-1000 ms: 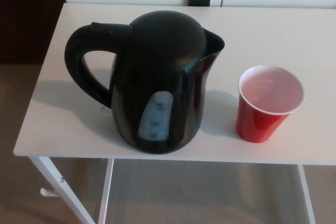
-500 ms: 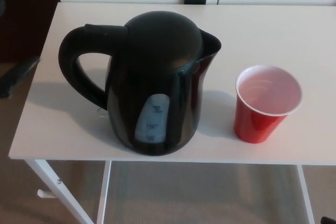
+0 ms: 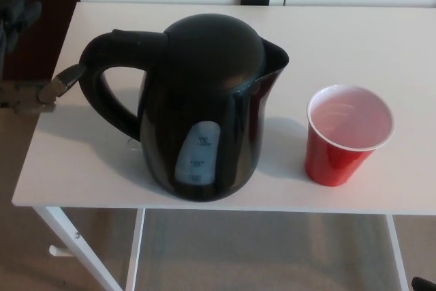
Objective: The robot walk towards a table in front and uses its left hand to pick up the pot from the base and pour water to the cup on the right hand side
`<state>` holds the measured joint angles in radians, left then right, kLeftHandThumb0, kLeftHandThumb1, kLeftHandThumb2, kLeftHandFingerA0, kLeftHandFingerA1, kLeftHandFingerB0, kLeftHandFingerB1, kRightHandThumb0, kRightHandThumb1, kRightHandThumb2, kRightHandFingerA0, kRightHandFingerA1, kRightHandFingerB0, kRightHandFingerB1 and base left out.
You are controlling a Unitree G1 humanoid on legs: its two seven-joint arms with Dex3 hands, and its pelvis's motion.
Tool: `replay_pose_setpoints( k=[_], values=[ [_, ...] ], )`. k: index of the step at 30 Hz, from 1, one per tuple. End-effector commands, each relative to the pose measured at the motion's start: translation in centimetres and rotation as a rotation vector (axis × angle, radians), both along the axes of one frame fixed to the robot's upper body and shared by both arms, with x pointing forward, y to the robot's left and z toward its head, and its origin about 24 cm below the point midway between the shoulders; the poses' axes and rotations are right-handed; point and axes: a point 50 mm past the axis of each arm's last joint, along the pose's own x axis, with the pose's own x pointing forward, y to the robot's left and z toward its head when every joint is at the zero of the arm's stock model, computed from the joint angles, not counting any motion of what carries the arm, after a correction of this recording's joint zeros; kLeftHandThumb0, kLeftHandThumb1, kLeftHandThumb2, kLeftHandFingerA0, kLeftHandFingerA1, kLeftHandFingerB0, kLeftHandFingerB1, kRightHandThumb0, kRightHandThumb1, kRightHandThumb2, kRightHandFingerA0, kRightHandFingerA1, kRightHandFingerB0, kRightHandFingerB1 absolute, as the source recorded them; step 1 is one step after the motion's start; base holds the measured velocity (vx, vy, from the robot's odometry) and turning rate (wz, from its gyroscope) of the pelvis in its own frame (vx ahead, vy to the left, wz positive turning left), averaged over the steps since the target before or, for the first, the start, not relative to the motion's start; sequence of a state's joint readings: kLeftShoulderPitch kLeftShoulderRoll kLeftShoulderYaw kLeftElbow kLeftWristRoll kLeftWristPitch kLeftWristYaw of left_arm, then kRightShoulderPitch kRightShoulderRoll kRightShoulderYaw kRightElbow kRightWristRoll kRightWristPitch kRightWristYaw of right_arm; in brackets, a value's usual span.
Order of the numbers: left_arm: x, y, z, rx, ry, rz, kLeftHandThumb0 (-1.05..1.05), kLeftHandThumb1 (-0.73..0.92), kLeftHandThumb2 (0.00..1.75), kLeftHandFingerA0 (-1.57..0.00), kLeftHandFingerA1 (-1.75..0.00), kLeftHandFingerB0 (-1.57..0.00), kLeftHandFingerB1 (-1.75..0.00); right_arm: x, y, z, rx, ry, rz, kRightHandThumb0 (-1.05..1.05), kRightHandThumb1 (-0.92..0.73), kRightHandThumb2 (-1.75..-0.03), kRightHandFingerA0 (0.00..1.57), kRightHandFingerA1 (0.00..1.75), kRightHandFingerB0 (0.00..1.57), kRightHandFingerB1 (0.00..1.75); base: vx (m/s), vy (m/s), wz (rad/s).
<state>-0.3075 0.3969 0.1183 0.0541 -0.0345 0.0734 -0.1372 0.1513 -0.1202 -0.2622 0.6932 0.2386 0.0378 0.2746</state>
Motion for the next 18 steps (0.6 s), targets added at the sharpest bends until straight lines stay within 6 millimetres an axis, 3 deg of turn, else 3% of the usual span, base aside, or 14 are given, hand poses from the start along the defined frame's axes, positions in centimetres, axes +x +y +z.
replay_pose_setpoints(
  k=[1,13,14,15,18],
  values=[
    [0.3,0.2,-0.5,0.012,0.027,0.055,-0.29,0.31,0.86,0.00,-0.49,0.00,-0.47,0.2,-0.4,0.2,-0.013,0.003,-0.013,-0.30,-0.51,-0.55,0.57,0.48,0.29,0.34,0.00,0.000,0.00],
    [-0.7,-0.7,-1.9,-0.021,0.064,0.016,-0.29,0.31,0.87,0.00,-0.48,0.00,-0.47,0.6,-0.1,0.2,-0.008,-0.002,-0.024,-0.29,-0.49,-0.54,0.56,0.48,0.29,0.34,0.00,0.000,0.00],
    [-0.9,-0.7,-2.0,-0.024,0.063,0.011,-0.29,0.32,0.87,0.00,-0.48,0.00,-0.47,0.6,-0.1,0.2,-0.007,-0.004,-0.025,-0.21,-0.34,-0.84,0.50,0.66,0.17,0.50,0.00,0.000,0.00],
    [-1.0,-0.7,-2.0,-0.024,0.062,0.007,-0.29,0.32,0.87,0.00,-0.48,0.00,-0.47,0.7,-0.1,0.2,-0.003,-0.006,-0.029,-0.28,-0.50,-0.55,0.59,0.49,0.28,0.34,0.00,0.000,0.00],
    [-1.5,-0.4,-2.0,-0.037,0.065,-0.002,-0.30,0.32,0.88,0.00,-0.48,0.00,-0.47,0.9,-0.2,0.4,-0.017,-0.010,-0.024,-0.31,-0.52,-0.59,0.59,0.50,0.30,0.37,0.00,0.000,0.00]
  ],
)
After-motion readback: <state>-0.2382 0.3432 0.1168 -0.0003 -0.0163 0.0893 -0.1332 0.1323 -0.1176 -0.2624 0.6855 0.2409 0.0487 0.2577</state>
